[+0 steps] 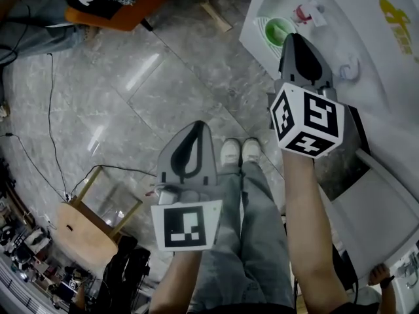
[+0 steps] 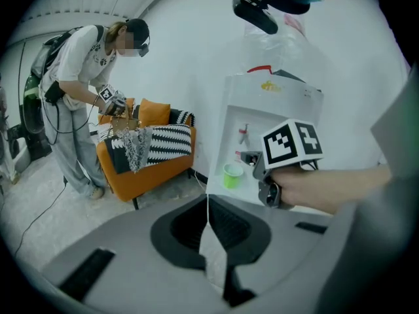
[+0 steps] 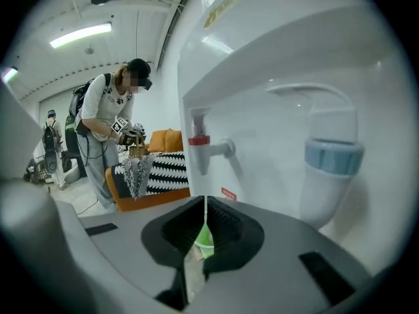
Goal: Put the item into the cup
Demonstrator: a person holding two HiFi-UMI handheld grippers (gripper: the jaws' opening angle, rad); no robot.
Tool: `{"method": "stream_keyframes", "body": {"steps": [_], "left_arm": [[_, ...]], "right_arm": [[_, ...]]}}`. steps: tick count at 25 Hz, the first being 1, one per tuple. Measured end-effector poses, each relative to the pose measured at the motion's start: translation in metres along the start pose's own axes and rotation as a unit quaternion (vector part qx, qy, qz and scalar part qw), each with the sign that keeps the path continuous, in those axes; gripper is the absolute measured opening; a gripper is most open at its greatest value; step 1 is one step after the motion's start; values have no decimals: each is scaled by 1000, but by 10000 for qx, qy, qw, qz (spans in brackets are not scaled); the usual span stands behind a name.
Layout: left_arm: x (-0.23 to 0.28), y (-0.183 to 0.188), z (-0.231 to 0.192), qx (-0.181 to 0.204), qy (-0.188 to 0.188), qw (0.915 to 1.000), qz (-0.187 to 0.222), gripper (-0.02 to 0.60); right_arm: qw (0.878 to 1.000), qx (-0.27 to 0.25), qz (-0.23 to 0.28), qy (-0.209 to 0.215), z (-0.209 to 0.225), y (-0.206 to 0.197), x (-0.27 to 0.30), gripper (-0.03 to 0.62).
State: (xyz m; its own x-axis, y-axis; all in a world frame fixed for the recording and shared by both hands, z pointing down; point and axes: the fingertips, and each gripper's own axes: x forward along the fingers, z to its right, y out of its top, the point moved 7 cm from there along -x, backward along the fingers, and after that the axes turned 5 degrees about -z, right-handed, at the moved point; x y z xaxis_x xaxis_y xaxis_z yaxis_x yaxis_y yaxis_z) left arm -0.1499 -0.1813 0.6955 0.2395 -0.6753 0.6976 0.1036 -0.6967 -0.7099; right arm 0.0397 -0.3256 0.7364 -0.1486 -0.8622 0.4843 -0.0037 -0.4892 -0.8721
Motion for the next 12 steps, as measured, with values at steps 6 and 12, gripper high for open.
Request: {"method": "stream_keyframes", "body": {"steps": [6,12], "left_arm": [[-4,-2,9,-95,-137,9999,9,14],[-22,3,3,-18,17,9996,271,14]], "right_arm": [[9999,20,31,143,-2,-1,-27,11],[9994,153,104,279,-2,-3,-86,11]]}}
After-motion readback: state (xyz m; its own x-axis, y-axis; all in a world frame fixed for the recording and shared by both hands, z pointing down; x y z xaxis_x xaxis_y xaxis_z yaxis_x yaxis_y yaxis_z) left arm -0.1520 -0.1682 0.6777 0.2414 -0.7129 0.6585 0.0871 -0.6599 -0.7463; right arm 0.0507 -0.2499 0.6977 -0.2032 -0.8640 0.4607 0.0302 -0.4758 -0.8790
